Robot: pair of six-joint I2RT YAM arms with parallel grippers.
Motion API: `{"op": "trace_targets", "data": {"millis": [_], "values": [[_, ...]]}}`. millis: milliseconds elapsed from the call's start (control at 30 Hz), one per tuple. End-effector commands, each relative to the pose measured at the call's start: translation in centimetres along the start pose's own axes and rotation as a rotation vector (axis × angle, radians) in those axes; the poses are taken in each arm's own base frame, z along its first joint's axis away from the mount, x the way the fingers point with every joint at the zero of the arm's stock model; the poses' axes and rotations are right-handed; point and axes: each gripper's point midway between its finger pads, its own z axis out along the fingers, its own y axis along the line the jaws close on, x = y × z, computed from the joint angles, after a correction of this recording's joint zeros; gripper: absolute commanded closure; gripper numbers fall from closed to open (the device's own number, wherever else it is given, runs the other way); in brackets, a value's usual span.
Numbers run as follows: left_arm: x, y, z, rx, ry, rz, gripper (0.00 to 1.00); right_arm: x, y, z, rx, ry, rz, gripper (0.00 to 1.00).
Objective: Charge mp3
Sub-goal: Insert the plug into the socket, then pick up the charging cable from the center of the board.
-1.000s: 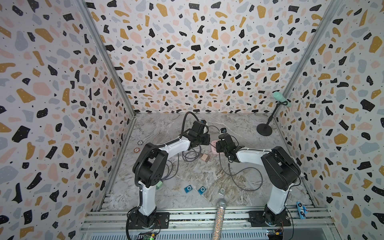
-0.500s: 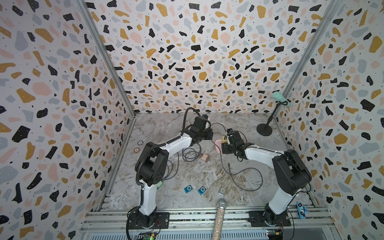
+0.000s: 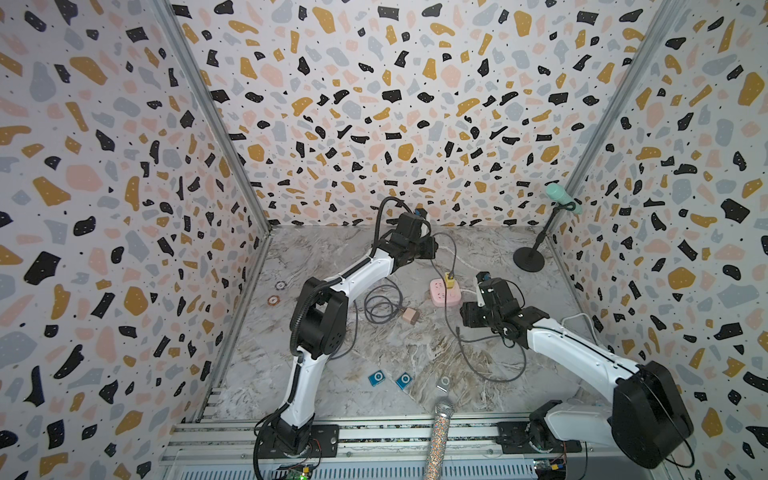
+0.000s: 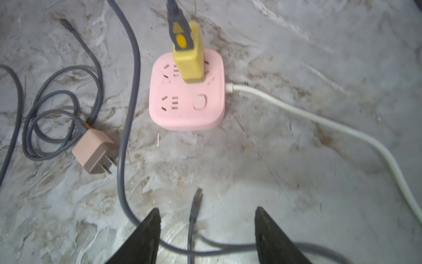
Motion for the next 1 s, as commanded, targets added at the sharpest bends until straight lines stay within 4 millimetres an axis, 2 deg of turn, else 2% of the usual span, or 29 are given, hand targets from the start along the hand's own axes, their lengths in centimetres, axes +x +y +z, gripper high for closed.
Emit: {"op": "trace_targets", "data": {"millis": [0,167,233,300,400,533,633,767,867,967], "values": [[-2.5,-2.2,0.8,0.094,-0.061,-0.055,0.76,4.3,0.1,-1.2,-0.002,0.091,0.087,0.36],[-3.9,-2.8,3.0,0.150,-0.101,-0.132,0.76,10.3,0.8,-0.8,0.011,0.204,0.109,0.41],[-3.9,-2.6,3.4,0.156,-0.110,-0.151,0.76,11.6,0.6,-0.1,0.027,0.233,0.115,0.42],[-3.7,-2.4,3.8,0.168,-0.114,-0.162,0.76,11.8,0.2,0.7,0.057,0.224,0.106,0.44],[-3.6,-2.5,3.9,0.184,-0.110,-0.161,0.76,10.7,0.0,1.6,0.089,0.182,0.075,0.47],[-3.0,-2.7,4.0,0.197,-0.086,-0.145,0.74,9.5,0.8,2.8,0.090,0.163,0.015,0.51],[-2.3,-2.4,4.0,0.186,-0.064,-0.133,0.73,9.6,1.4,3.7,0.073,0.182,-0.012,0.55],[-1.5,-2.0,4.0,0.175,-0.044,-0.126,0.70,10.5,1.6,4.5,0.062,0.213,-0.032,0.66],[-0.9,-1.8,3.9,0.170,-0.028,-0.121,0.68,11.3,1.4,4.7,0.063,0.229,-0.051,0.79],[-0.5,-1.7,3.3,0.155,-0.012,-0.110,0.65,12.0,2.2,4.9,0.028,0.238,-0.093,0.90]]}}
